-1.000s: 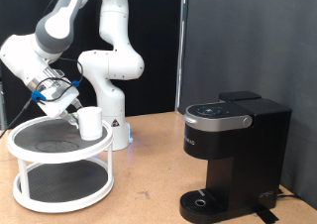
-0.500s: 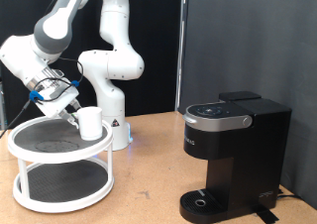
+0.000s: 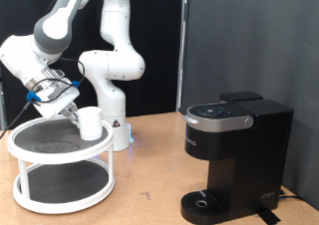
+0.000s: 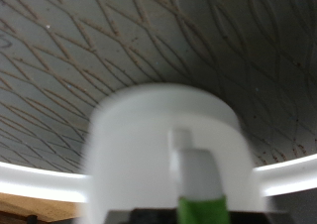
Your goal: Make a cup of coffee with the keurig machine
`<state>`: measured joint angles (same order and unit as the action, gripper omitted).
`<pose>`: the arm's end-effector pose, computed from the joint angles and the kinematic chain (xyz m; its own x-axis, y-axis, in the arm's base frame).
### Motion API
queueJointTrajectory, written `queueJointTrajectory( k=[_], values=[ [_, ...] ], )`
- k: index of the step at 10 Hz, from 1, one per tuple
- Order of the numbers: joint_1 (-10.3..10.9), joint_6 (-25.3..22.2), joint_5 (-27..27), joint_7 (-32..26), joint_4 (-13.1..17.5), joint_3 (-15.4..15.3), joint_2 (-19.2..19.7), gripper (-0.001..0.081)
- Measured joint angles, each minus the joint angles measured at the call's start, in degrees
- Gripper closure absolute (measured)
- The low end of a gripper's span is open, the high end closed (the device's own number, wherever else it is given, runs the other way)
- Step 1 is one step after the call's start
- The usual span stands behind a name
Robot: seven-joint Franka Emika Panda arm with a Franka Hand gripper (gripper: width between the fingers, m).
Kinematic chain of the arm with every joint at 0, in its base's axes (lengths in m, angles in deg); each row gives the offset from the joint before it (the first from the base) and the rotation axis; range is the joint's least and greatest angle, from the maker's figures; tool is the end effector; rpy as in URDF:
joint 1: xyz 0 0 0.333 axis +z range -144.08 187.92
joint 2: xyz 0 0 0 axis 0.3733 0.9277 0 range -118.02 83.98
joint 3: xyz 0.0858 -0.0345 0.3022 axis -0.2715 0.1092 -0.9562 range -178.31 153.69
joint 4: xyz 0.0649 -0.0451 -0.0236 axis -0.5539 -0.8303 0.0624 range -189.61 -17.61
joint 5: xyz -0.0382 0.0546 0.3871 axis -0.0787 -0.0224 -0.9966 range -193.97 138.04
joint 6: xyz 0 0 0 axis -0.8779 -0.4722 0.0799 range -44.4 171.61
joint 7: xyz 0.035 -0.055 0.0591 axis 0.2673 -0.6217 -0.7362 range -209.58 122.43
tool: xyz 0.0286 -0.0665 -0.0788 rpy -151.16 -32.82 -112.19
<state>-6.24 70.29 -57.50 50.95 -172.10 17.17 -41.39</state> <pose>0.2156 -0.2493 0.3122 -0.8796 -0.0859 -0.4679 -0.3438 0.7944 0.5006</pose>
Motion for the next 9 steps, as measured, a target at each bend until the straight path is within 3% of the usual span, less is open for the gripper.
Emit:
queueJointTrajectory(
  k=[4, 9],
  values=[
    [-0.61, -0.30, 0.07, 2.39, 0.03, 0.00, -0.47, 0.0734],
    [-2.72, -5.23, 0.99, 5.86, 1.20, -0.07, -5.95, 0.0734]
  ],
)
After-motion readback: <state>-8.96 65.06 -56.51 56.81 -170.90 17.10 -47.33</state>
